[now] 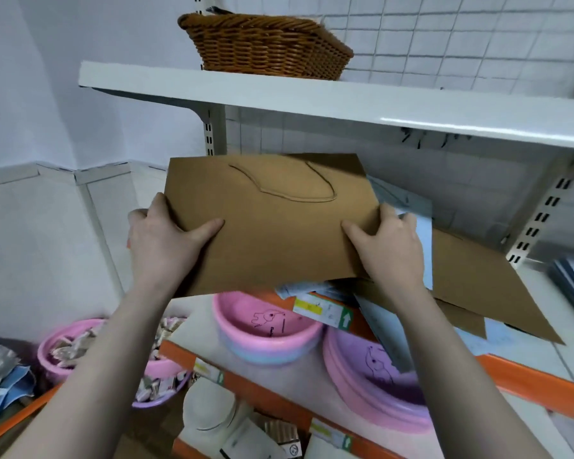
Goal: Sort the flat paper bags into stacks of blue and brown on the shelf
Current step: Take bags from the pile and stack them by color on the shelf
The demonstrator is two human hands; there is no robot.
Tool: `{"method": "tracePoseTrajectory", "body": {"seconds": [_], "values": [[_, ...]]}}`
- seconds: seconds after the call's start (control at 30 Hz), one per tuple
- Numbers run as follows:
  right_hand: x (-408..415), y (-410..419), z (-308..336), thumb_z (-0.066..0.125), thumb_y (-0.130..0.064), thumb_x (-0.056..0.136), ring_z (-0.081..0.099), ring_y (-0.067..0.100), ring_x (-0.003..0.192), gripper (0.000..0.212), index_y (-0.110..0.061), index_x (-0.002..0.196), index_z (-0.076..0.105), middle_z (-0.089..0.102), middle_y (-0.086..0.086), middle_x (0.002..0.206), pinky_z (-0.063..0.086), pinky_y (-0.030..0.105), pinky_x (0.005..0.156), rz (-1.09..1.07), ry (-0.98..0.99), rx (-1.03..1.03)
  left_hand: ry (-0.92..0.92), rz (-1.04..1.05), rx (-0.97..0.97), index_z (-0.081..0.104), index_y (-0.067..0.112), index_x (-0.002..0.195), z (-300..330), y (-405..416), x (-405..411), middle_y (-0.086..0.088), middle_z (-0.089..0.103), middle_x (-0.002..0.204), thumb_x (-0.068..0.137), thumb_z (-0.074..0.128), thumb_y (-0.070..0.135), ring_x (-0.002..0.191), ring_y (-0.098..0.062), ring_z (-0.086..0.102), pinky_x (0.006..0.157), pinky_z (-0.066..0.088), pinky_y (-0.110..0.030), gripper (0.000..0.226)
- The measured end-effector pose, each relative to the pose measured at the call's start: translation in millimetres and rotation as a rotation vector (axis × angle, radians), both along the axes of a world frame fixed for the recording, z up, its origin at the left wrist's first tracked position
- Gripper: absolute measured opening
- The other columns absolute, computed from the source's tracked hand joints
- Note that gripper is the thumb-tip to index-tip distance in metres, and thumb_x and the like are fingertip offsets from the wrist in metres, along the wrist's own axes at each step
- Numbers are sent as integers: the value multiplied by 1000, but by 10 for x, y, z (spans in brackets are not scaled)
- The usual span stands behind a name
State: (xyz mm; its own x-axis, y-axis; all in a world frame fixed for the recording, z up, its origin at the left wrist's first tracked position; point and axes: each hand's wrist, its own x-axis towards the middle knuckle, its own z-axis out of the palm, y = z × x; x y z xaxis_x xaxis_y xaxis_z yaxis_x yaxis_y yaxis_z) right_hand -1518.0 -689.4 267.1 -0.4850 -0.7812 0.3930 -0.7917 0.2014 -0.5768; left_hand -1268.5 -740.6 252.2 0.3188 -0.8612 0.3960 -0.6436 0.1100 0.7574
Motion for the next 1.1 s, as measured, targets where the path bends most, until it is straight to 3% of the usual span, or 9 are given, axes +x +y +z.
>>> {"method": "tracePoseTrajectory", "body": {"seconds": [0.2,0.67,0.77,1.1], "values": [[-118,1018,-334,54,-50,88,53,38,103,53,-9,122,48,42,14,116,40,37,79,-179,20,42,-9,-115,46,41,12,139,-204,632,-270,-20,47,130,68,75,53,121,-32,43,97,38,-39,89],[-1261,2739,-535,50,-44,91,45,34,109,46,-6,117,50,48,16,113,34,39,89,-469,47,142,-104,-406,72,44,12,136,-296,1702,-1923,-25,46,122,71,73,51,113,-40,46,91,40,-43,81],[-1725,3128,-575,52,-43,90,46,36,106,46,-4,114,52,49,18,111,38,40,91,-494,55,117,-116,-445,57,42,10,137,-278,1982,-2500,-26,43,123,71,72,52,112,-43,47,93,40,-46,84],[-3785,4804,-535,52,-47,89,44,36,111,59,-9,133,46,47,18,119,34,39,93,-648,118,130,-70,-586,79,42,14,139,-332,3395,-4885,-25,43,126,72,70,54,117,-41,46,97,38,-45,83]]}}
